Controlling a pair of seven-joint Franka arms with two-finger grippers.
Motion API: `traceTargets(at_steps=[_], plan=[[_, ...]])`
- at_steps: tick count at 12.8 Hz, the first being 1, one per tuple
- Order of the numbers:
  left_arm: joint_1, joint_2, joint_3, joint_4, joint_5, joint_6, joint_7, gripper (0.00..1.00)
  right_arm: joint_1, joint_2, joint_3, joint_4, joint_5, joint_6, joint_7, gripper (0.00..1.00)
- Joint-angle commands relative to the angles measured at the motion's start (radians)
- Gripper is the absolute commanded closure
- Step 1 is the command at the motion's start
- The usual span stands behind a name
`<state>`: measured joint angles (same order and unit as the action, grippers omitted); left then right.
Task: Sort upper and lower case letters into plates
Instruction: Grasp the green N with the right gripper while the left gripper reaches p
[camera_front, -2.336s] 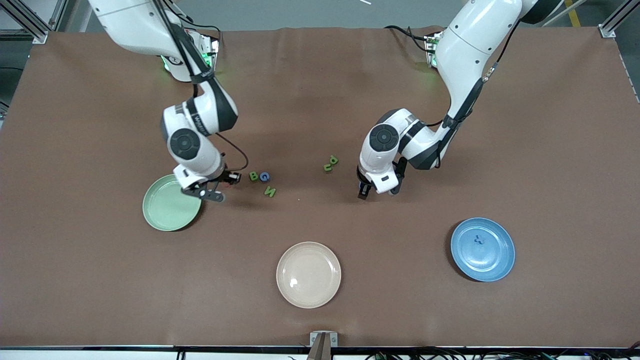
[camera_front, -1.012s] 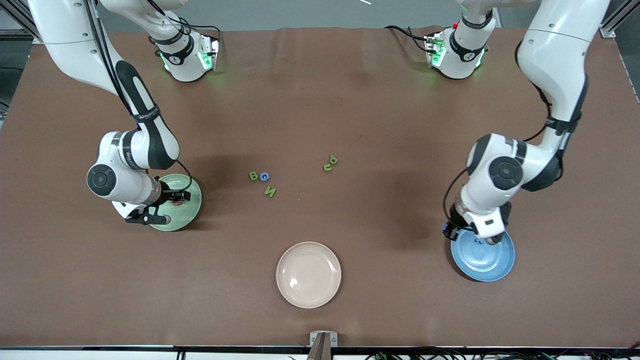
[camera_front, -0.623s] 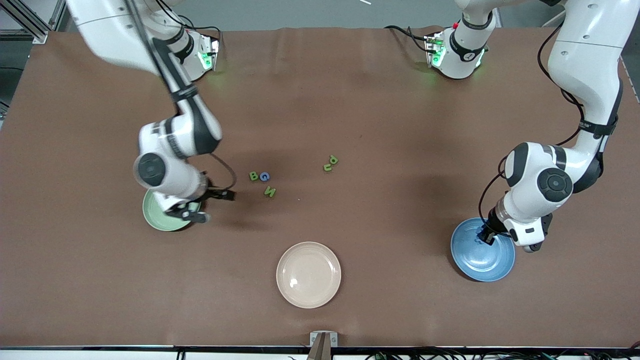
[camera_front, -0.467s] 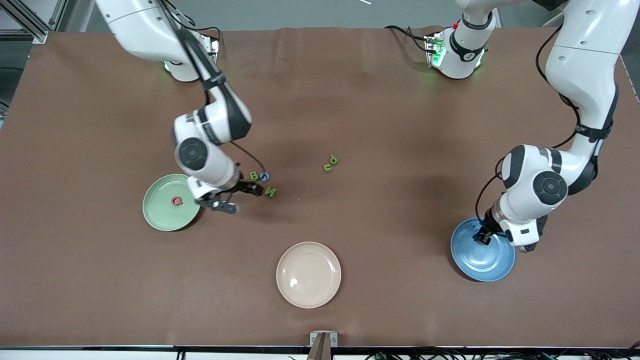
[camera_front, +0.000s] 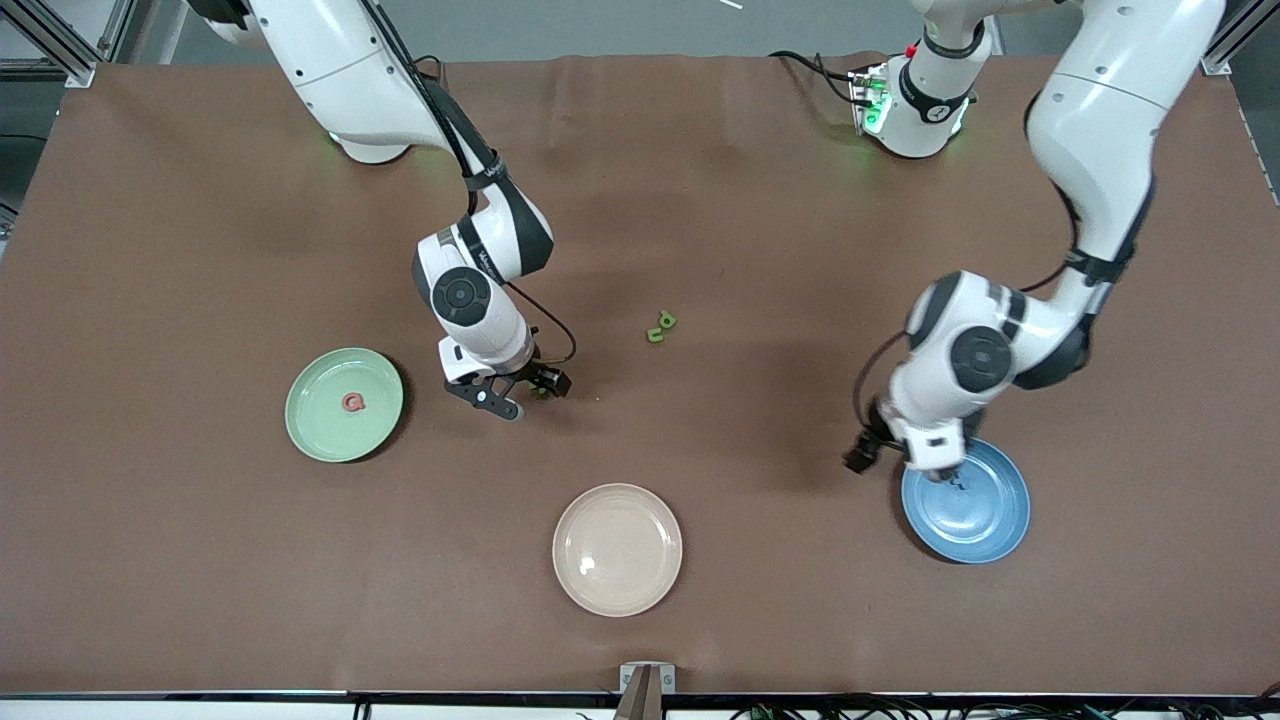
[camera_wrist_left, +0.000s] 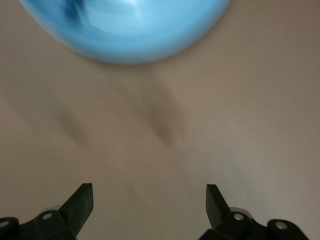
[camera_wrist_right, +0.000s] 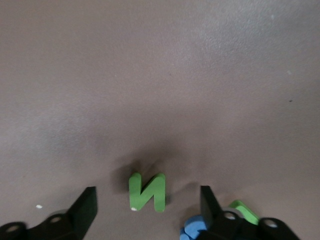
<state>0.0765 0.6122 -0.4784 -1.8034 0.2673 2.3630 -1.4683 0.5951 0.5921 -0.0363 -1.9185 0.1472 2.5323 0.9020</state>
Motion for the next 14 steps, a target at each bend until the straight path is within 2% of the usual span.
traceTargets(at_steps=[1, 4, 6, 7, 9, 10, 12, 14], plan=[[-0.093, -0.014, -0.048, -0.031, 0.01, -0.01, -0.136, 0.01, 0.017, 0.021, -0.011, 0.022, 0.008, 0.008, 0.031, 0.24], [-0.251, -0.002, -0.045, -0.042, 0.023, 0.044, -0.354, 0.03, 0.034, 0.034, -0.011, 0.033, 0.003, 0.006, 0.069, 0.38], [-0.297, 0.014, -0.045, -0.044, 0.023, 0.082, -0.426, 0.03, 0.034, 0.034, -0.013, 0.033, 0.0, 0.002, 0.069, 0.51], [-0.337, 0.023, -0.04, -0.042, 0.023, 0.099, -0.463, 0.04, 0.034, 0.034, -0.013, 0.033, -0.001, 0.0, 0.068, 0.62], [-0.385, 0.05, -0.019, -0.04, 0.024, 0.146, -0.516, 0.07, 0.032, 0.034, -0.013, 0.033, -0.001, -0.004, 0.067, 0.92], [-0.388, 0.06, -0.019, -0.042, 0.024, 0.148, -0.53, 0.09, 0.032, 0.032, -0.014, 0.035, -0.001, -0.009, 0.064, 0.99], [-0.406, 0.067, -0.019, -0.042, 0.024, 0.148, -0.555, 0.09, 0.017, 0.02, -0.019, 0.056, -0.005, -0.053, 0.051, 1.0], [-0.417, 0.07, -0.02, -0.05, 0.036, 0.147, -0.572, 0.09, -0.008, -0.003, -0.039, 0.131, -0.044, -0.235, 0.011, 1.0]])
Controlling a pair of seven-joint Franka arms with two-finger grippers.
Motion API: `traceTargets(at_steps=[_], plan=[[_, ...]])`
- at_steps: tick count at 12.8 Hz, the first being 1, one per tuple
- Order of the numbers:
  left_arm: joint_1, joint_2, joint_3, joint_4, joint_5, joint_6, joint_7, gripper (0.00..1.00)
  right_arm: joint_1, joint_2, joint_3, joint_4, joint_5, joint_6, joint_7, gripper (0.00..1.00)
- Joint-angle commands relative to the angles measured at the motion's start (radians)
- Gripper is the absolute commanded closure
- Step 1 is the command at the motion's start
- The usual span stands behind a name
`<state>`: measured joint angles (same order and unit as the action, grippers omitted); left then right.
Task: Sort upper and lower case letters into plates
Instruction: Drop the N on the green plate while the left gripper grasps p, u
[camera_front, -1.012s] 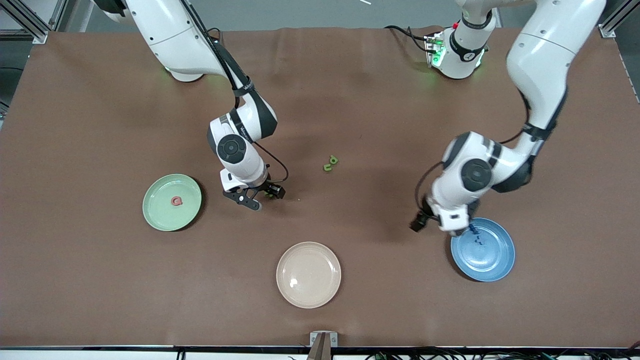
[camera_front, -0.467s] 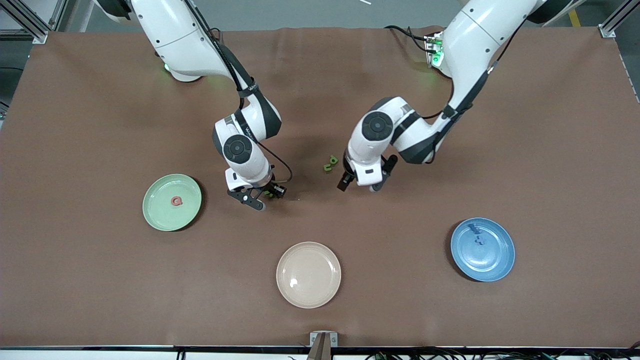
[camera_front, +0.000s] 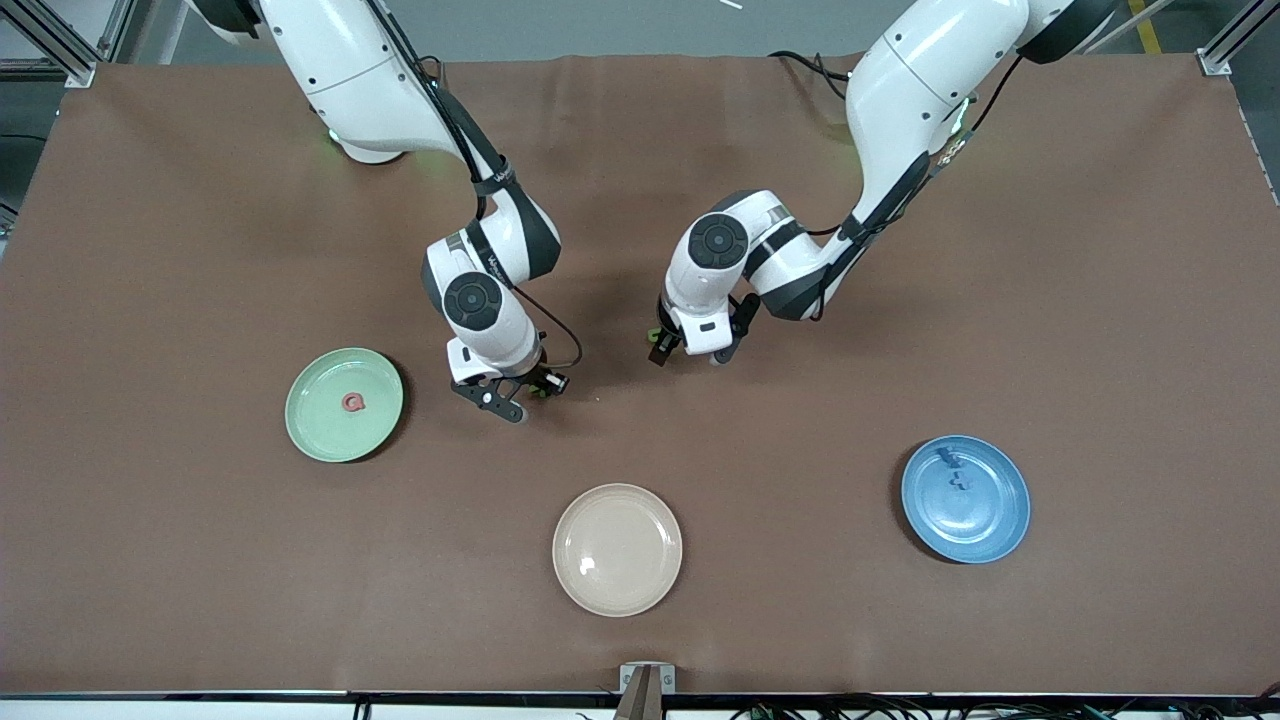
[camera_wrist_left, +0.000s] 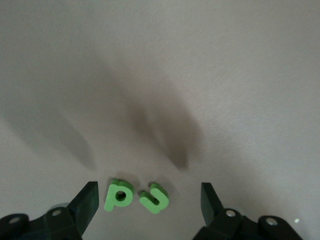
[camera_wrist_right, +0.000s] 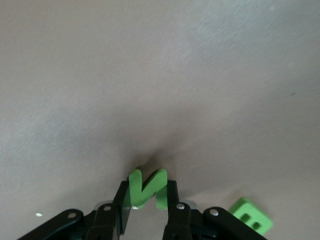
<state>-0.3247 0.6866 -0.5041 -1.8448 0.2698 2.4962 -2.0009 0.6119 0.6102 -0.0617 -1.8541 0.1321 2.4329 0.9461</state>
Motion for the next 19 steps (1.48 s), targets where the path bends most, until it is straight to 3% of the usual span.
traceTargets(at_steps=[1, 5, 8, 13, 16, 17, 19], plan=[[-0.016, -0.004, 0.006, -0.007, 0.052, 0.015, -0.041, 0.09, -0.052, -0.05, -0.02, 0.09, -0.029, -0.22, -0.085, 1.0], [-0.028, 0.03, 0.006, -0.007, 0.196, 0.036, -0.073, 0.12, -0.243, -0.164, -0.023, 0.037, -0.029, -0.351, -0.454, 1.0], [-0.059, 0.033, 0.006, -0.007, 0.196, 0.043, -0.096, 0.12, -0.377, -0.228, -0.023, -0.107, -0.031, -0.273, -0.717, 0.99], [-0.065, 0.044, 0.006, -0.008, 0.198, 0.046, -0.11, 0.13, -0.527, -0.224, -0.023, -0.278, -0.035, -0.066, -0.996, 0.98], [-0.059, 0.059, 0.009, -0.007, 0.233, 0.076, -0.111, 0.15, -0.581, -0.211, -0.021, -0.292, -0.035, -0.021, -1.067, 0.94], [-0.063, 0.059, 0.012, -0.005, 0.233, 0.078, -0.111, 0.15, -0.583, -0.211, -0.021, -0.29, -0.035, -0.021, -1.069, 0.82], [-0.063, 0.06, 0.012, -0.007, 0.233, 0.078, -0.111, 0.16, -0.577, -0.213, -0.02, -0.286, -0.034, -0.031, -1.067, 0.0]])
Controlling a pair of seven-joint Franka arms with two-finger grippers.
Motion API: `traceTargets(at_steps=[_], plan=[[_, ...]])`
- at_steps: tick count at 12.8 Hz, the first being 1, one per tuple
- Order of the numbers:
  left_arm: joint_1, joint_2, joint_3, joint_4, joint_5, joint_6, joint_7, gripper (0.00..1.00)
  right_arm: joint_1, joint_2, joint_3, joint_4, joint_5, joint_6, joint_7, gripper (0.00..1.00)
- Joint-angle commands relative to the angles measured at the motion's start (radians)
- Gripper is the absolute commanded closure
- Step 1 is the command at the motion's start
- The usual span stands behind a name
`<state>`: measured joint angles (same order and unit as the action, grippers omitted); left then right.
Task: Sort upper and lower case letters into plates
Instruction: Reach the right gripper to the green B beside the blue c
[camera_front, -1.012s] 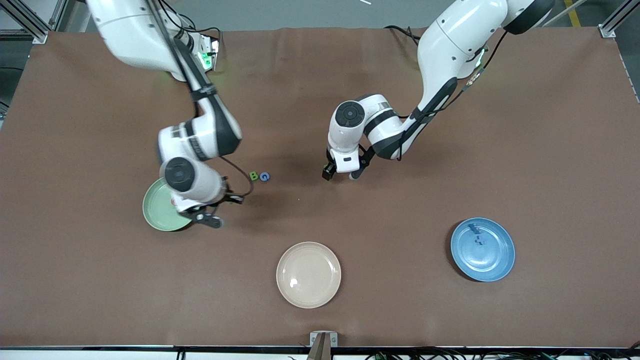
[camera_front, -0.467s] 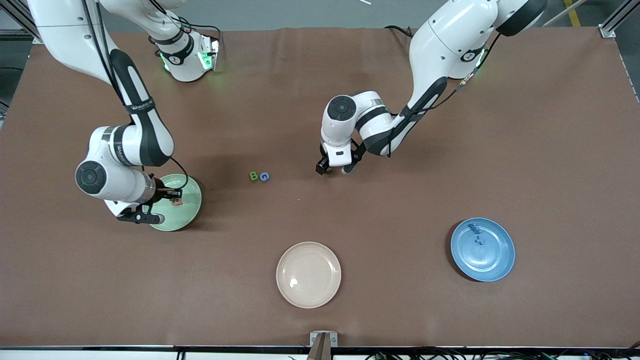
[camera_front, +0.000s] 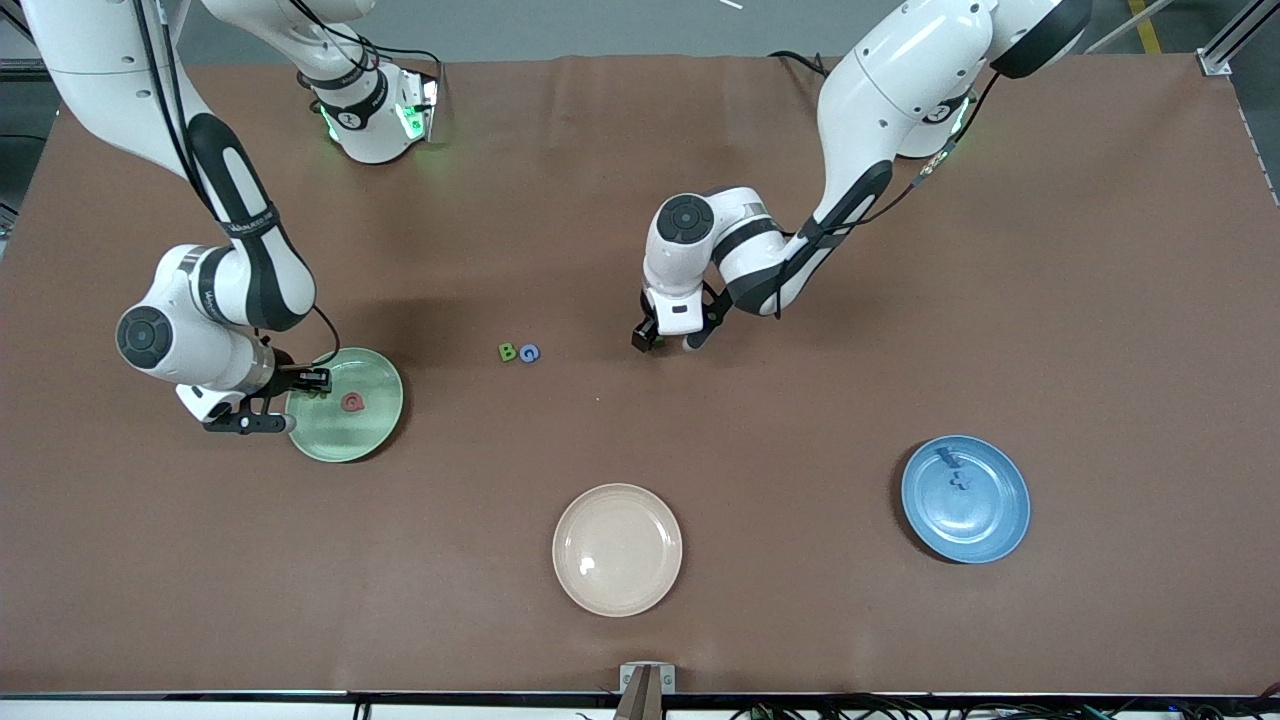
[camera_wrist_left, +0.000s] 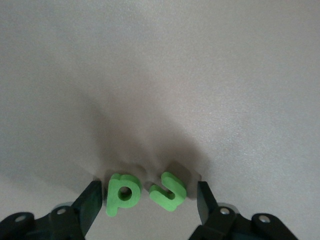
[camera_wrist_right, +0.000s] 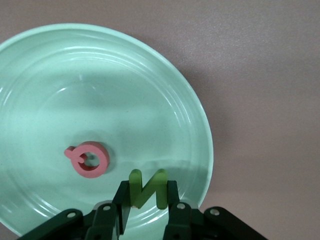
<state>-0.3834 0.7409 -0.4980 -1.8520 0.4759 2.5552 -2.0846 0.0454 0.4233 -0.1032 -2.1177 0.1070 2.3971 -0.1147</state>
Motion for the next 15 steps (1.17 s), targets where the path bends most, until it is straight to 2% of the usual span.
traceTargets(at_steps=[1, 2, 4, 7, 11, 15], plan=[[-0.005, 0.006, 0.006, -0.003, 0.029, 0.019, -0.028, 0.17, -0.007, -0.026, 0.025, -0.019, -0.007, -0.001, 0.001, 0.0], [-0.005, 0.006, 0.006, -0.003, 0.029, 0.019, -0.028, 0.23, 0.007, -0.031, 0.026, -0.018, -0.003, -0.016, 0.012, 0.0], [-0.005, 0.008, 0.006, -0.003, 0.029, 0.017, -0.032, 0.35, 0.089, -0.058, 0.028, -0.012, 0.003, -0.064, 0.158, 0.0], [0.0, 0.009, 0.006, -0.003, 0.029, 0.017, -0.032, 0.39, 0.271, -0.092, 0.028, -0.01, 0.003, -0.082, 0.465, 0.0], [0.008, 0.008, 0.006, -0.003, 0.029, 0.017, -0.034, 0.55, 0.474, -0.069, 0.028, -0.011, 0.005, 0.02, 0.869, 0.0], [0.012, 0.006, 0.006, 0.0, 0.027, 0.017, -0.035, 0.7, 0.568, -0.025, 0.025, -0.021, 0.0, 0.086, 1.27, 0.0]])
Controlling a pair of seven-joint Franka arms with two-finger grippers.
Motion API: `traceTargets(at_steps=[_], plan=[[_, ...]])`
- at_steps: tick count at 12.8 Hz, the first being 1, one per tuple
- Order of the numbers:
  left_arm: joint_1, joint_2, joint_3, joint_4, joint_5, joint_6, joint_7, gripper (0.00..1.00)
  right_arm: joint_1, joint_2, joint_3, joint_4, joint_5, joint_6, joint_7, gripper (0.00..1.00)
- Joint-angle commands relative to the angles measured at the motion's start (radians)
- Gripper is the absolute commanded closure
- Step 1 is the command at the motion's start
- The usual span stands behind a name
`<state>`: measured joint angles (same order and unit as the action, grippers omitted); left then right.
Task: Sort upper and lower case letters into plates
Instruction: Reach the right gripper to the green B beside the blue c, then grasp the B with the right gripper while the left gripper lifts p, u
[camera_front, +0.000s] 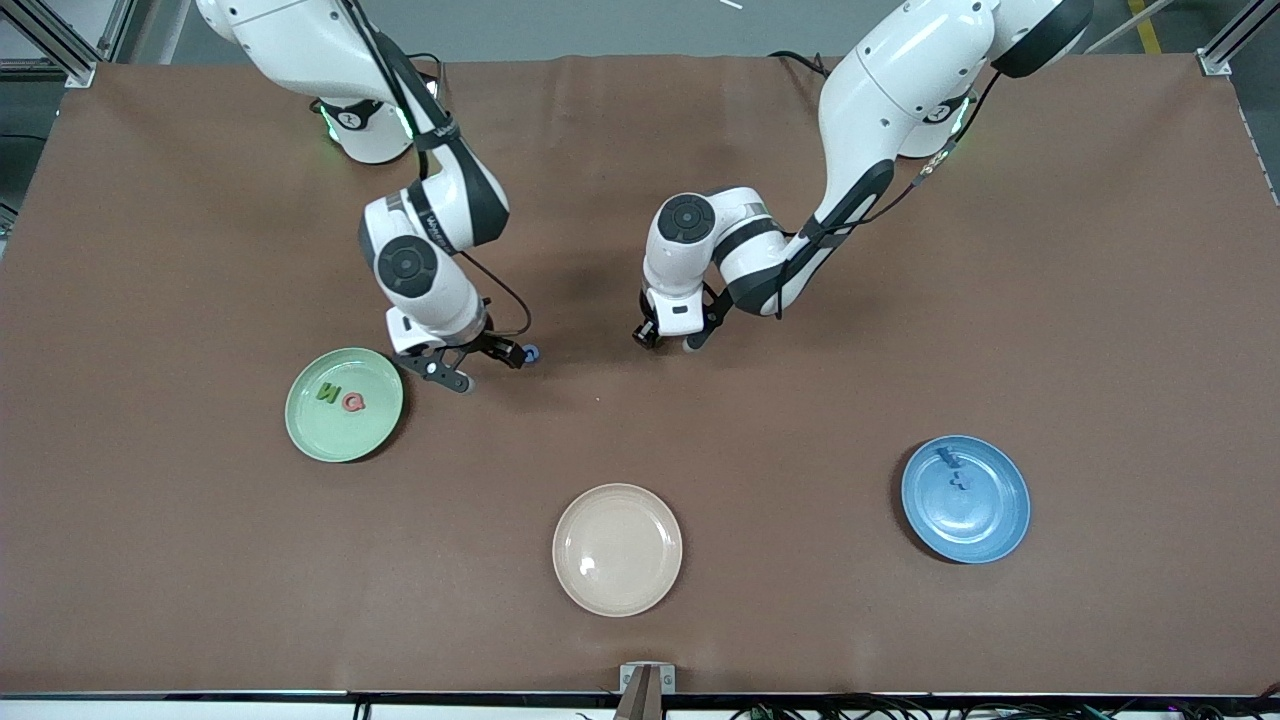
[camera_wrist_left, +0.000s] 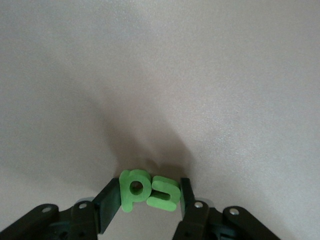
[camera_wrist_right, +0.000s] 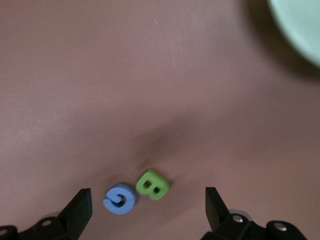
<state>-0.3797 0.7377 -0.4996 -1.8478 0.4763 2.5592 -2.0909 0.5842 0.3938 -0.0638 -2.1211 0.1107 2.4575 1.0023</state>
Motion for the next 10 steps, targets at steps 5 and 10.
traceTargets(at_steps=[5, 10], plan=[[0.016, 0.002, 0.007, 0.006, 0.013, 0.013, -0.029, 0.9, 0.034, 0.005, -0.019, -0.082, -0.005, 0.09, 0.239, 0.06], [0.057, -0.015, 0.003, 0.015, 0.008, 0.009, -0.037, 0.98, 0.029, 0.023, -0.019, -0.085, -0.006, 0.115, 0.239, 0.17]])
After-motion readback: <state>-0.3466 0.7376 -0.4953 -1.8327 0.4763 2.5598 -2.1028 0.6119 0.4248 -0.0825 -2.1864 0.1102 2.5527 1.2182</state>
